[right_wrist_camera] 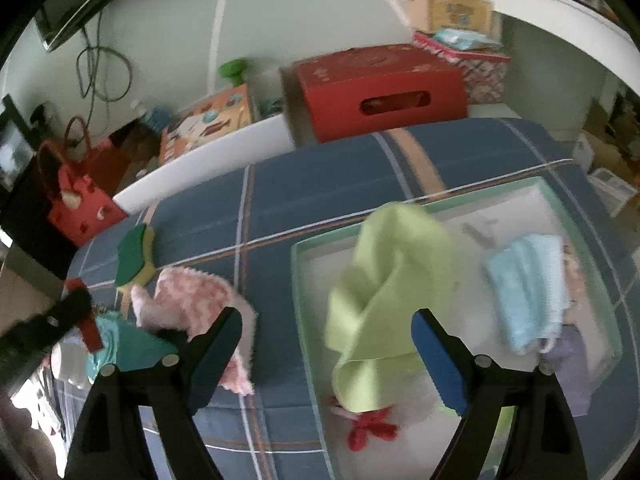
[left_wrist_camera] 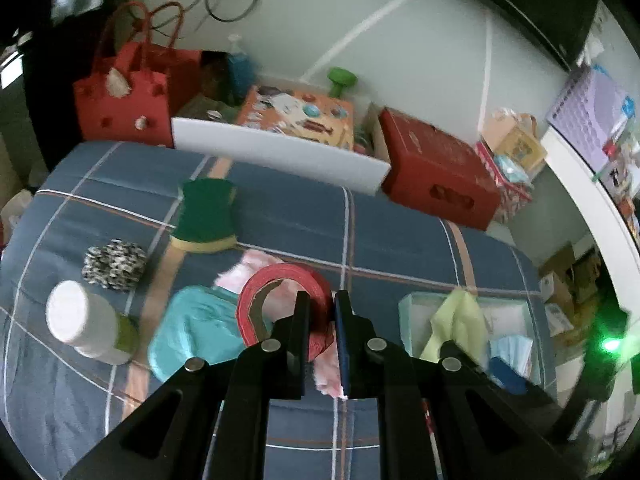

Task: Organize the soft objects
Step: 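Grasp the red ring toy with the left tool while the right tool grasps the pink zigzag cloth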

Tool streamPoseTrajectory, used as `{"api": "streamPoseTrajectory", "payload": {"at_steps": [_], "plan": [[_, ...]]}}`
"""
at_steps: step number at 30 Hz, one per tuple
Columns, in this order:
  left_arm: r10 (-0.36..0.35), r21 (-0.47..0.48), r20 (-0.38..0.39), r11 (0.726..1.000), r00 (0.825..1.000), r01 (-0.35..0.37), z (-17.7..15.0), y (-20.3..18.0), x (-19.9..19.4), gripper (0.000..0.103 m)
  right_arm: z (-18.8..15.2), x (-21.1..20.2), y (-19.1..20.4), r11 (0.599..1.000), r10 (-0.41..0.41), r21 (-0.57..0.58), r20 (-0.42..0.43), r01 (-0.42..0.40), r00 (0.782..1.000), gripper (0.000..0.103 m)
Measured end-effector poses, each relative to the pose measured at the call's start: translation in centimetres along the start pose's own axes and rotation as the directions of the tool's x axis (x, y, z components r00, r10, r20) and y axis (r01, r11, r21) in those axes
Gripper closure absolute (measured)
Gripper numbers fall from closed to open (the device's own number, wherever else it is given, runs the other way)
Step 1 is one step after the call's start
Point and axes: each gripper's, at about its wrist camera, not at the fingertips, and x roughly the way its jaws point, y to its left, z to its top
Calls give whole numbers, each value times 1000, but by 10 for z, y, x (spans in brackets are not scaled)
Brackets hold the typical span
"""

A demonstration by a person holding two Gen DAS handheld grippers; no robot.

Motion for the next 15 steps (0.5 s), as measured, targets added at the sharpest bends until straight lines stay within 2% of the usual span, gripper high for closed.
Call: {"api": "streamPoseTrajectory", "payload": {"at_steps": [6, 11, 15], "plan": [[53, -61, 36, 997, 998, -50, 8, 29, -12, 91, -7, 20, 30, 996, 29, -79, -32, -31, 999, 20], [72, -97, 48, 993, 996, -67, 11, 47, -16, 91, -13, 32, 54, 988, 54, -140, -48, -60, 997, 21], [77, -119, 43, 990, 996, -71, 13, 57, -15, 91, -18, 43, 72, 979, 66, -189, -59, -76, 996, 27]]}}
